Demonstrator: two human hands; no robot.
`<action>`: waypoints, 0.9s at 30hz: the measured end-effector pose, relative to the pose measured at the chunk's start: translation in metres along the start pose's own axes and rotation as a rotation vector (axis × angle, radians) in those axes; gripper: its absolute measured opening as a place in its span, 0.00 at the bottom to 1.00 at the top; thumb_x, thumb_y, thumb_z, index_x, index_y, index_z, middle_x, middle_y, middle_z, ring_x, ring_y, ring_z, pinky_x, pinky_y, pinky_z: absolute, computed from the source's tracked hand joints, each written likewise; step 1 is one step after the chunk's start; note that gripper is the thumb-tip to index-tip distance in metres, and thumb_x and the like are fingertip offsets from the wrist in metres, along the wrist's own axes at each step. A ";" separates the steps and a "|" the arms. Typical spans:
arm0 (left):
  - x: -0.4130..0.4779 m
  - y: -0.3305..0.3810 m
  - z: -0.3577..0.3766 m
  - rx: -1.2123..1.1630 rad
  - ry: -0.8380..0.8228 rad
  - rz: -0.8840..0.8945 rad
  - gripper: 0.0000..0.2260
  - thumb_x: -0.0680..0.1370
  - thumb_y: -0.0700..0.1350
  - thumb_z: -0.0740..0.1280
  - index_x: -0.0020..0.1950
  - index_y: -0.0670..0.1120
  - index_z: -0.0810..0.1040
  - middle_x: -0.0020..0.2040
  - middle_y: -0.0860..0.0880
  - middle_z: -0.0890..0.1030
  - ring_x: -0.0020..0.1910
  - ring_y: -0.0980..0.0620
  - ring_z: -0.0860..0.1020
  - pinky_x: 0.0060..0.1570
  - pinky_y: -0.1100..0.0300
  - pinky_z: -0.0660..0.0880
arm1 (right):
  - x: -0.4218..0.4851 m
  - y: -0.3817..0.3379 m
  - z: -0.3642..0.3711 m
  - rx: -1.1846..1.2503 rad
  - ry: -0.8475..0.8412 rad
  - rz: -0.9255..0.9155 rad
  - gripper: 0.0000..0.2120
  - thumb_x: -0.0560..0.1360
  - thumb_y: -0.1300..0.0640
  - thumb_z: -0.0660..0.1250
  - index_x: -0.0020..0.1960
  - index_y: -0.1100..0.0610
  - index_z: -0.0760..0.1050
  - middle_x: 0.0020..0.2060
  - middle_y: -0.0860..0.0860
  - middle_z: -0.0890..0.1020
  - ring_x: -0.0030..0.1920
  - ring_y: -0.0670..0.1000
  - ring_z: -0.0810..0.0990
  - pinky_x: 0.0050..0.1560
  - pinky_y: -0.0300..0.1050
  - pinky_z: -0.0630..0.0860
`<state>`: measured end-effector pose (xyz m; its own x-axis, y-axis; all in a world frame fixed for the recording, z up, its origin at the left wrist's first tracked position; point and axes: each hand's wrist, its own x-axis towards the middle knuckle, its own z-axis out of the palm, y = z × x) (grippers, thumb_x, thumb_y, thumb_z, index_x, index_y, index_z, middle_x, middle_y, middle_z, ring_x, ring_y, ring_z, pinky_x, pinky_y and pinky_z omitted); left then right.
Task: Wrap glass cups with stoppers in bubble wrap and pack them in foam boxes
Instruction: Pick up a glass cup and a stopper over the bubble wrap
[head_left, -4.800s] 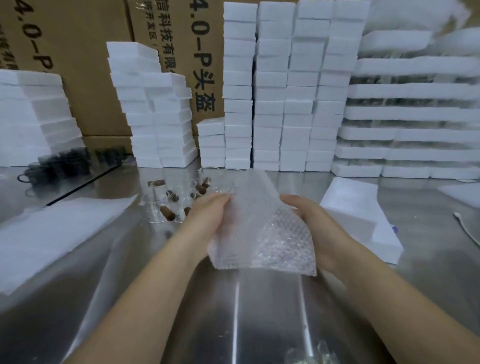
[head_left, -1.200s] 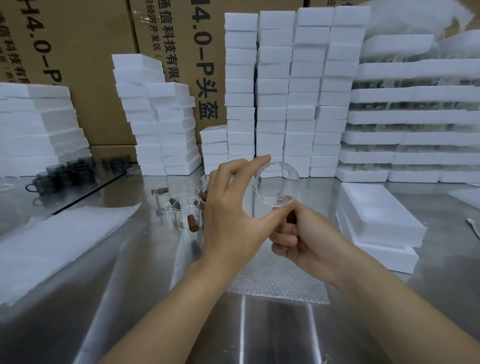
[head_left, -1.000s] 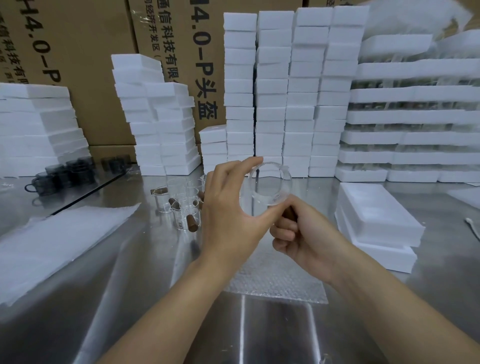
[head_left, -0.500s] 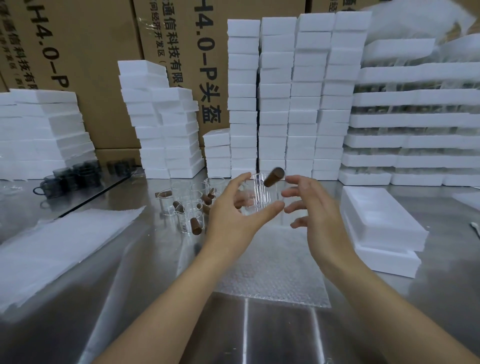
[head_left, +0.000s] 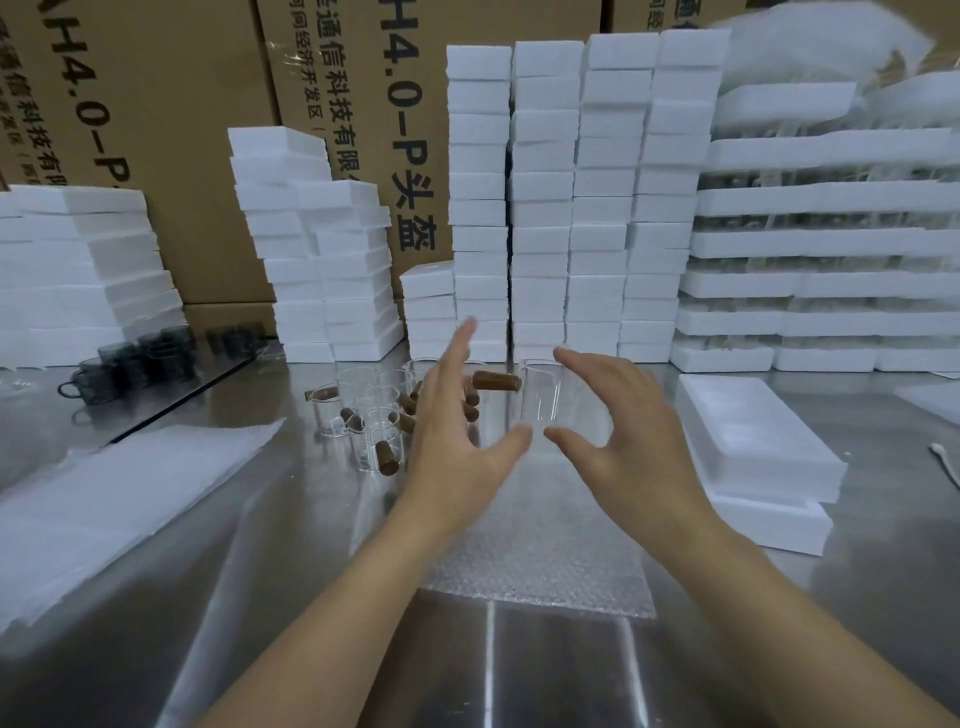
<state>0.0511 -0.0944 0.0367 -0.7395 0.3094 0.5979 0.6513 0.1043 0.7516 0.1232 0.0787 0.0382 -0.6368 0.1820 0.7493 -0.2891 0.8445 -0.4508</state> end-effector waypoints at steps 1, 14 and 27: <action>-0.001 -0.003 -0.001 0.232 -0.021 0.148 0.41 0.75 0.55 0.73 0.82 0.71 0.57 0.80 0.62 0.64 0.78 0.61 0.64 0.70 0.60 0.67 | 0.000 0.001 0.000 -0.030 -0.008 -0.014 0.34 0.75 0.55 0.78 0.78 0.43 0.70 0.66 0.34 0.72 0.68 0.37 0.67 0.69 0.27 0.58; 0.005 -0.010 -0.005 0.340 -0.005 0.097 0.28 0.75 0.66 0.74 0.75 0.67 0.74 0.68 0.66 0.78 0.70 0.62 0.69 0.67 0.60 0.68 | 0.000 -0.005 -0.002 0.206 -0.125 0.100 0.38 0.76 0.46 0.77 0.81 0.38 0.63 0.74 0.33 0.70 0.73 0.35 0.67 0.72 0.37 0.66; 0.007 0.009 0.000 -0.683 -0.223 -0.460 0.25 0.72 0.63 0.77 0.67 0.58 0.83 0.67 0.56 0.84 0.69 0.52 0.81 0.63 0.52 0.75 | 0.004 -0.009 -0.005 0.568 -0.123 0.384 0.22 0.70 0.38 0.78 0.61 0.44 0.80 0.44 0.48 0.87 0.46 0.45 0.86 0.47 0.38 0.78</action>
<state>0.0518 -0.0910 0.0474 -0.8078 0.5624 0.1768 -0.0043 -0.3055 0.9522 0.1265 0.0745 0.0479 -0.8356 0.3278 0.4408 -0.3352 0.3316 -0.8819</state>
